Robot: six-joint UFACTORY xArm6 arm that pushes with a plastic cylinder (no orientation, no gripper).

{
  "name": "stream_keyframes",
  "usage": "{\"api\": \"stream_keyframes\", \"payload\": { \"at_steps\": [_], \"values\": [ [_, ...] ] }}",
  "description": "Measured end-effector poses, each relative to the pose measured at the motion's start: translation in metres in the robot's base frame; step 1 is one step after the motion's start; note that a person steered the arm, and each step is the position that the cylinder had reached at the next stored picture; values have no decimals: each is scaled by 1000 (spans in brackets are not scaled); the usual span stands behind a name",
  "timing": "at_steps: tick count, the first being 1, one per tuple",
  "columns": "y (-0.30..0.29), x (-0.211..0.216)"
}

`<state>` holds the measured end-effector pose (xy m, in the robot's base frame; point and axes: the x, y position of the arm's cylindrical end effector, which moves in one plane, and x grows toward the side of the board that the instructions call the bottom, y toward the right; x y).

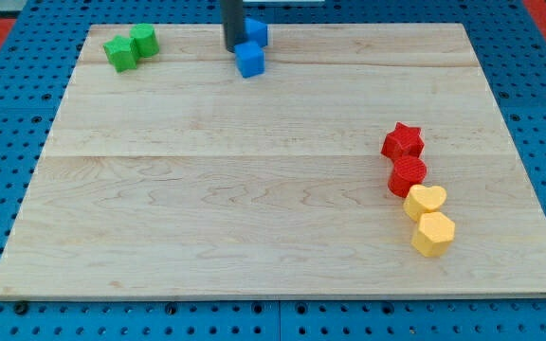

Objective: Move blue cube on bottom left to blue triangle

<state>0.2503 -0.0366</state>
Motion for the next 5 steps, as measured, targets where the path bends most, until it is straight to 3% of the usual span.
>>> {"api": "stream_keyframes", "payload": {
  "at_steps": [2, 5],
  "values": [
    [89, 45],
    [0, 36]
  ]
}}
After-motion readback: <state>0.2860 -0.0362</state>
